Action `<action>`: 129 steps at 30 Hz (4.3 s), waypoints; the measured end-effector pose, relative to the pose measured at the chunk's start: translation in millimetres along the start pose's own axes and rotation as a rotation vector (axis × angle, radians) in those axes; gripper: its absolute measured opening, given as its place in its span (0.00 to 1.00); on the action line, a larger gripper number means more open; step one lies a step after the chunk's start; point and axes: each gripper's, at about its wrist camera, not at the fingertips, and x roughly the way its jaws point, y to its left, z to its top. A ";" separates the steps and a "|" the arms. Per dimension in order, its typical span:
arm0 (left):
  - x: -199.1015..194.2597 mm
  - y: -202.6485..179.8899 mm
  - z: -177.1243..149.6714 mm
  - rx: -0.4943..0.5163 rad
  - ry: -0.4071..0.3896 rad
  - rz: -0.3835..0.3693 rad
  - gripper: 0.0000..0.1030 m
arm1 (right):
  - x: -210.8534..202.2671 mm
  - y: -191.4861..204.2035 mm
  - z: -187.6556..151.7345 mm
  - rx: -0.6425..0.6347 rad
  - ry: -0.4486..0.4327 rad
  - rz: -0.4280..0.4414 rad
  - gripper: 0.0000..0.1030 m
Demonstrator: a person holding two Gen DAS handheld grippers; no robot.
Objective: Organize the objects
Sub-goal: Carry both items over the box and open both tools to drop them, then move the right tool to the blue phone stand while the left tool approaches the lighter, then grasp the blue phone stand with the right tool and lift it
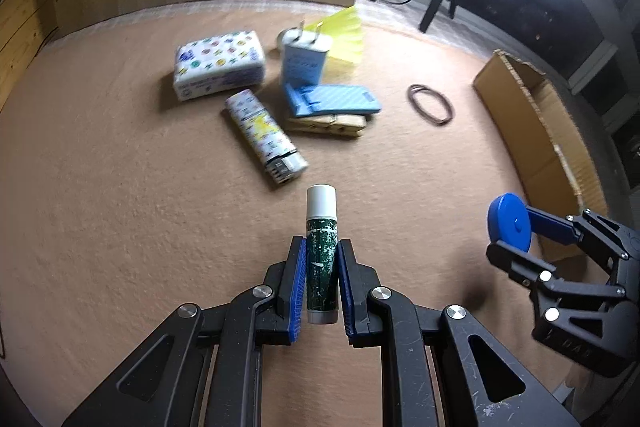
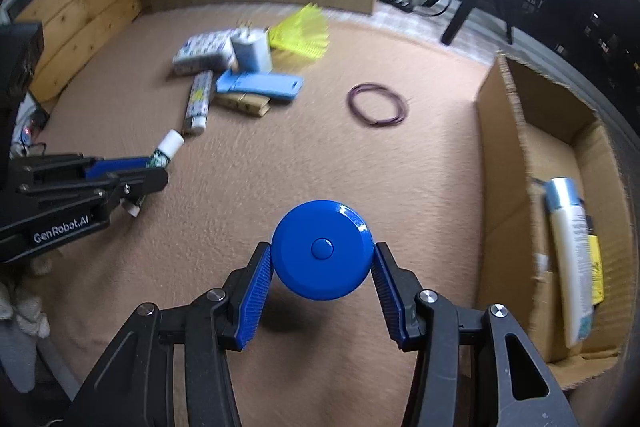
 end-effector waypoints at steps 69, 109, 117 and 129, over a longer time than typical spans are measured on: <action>-20.5 -94.0 59.4 0.108 -0.086 -0.114 0.24 | -62.6 -107.0 13.8 0.171 -0.080 -0.015 0.51; 53.0 105.8 104.2 -0.224 -0.011 -0.069 0.24 | 118.2 22.8 159.8 0.079 0.164 0.264 0.40; 63.7 88.4 112.5 -0.189 -0.012 -0.085 0.23 | 124.0 35.7 162.0 0.027 0.172 0.280 0.22; 62.7 48.0 90.0 -0.052 0.010 -0.117 0.21 | 105.8 35.1 124.9 -0.005 0.203 0.330 0.21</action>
